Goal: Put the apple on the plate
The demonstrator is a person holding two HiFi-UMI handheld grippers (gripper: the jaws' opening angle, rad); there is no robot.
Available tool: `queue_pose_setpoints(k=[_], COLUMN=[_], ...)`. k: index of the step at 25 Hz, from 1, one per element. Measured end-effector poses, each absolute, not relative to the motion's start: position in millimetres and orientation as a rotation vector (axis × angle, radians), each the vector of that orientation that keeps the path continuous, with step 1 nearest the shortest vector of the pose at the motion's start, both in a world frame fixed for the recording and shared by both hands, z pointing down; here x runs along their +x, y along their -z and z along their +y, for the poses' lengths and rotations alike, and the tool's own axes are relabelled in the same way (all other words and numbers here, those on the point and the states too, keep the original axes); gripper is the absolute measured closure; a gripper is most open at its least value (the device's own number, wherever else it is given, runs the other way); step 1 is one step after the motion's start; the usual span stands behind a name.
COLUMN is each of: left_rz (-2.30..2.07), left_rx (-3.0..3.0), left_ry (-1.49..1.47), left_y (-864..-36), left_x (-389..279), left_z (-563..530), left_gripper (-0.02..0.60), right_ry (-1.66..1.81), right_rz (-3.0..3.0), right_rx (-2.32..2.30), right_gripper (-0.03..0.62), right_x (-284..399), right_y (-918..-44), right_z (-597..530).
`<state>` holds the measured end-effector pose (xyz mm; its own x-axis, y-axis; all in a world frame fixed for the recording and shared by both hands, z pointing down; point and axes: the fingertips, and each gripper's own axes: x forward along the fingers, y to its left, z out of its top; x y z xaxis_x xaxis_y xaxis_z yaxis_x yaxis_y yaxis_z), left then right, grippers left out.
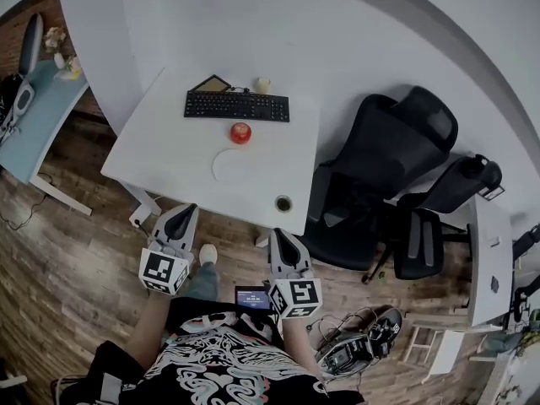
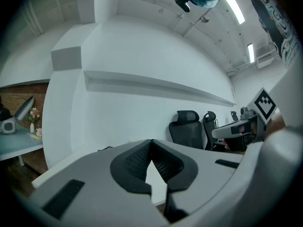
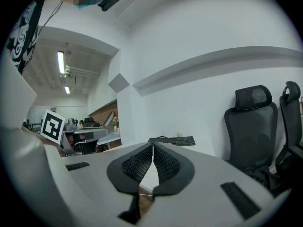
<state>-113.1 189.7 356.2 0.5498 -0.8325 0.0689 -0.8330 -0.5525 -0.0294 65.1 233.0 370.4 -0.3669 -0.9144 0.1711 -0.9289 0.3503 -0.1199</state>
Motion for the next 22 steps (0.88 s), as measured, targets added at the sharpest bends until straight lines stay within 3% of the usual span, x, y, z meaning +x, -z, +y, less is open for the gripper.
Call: queue_pose_setpoints(k=[13,22], left_rz=[-1.425,-1.340], left_rx=[2.757,2.764], left_ry=[-0.142,-0.157], left_y=[-361,-379], left_x=[-144,-150], left_z=[30,-27], left_gripper=[0.569,0.569], right_ry=[-0.349,-0.381], right_rz=[-2.424,-2.334], right_rx=[1.762,1.808], right_gripper=[0.563,0.563], right_x=[41,34], right_y=[-377,-393], right_z=[82,35])
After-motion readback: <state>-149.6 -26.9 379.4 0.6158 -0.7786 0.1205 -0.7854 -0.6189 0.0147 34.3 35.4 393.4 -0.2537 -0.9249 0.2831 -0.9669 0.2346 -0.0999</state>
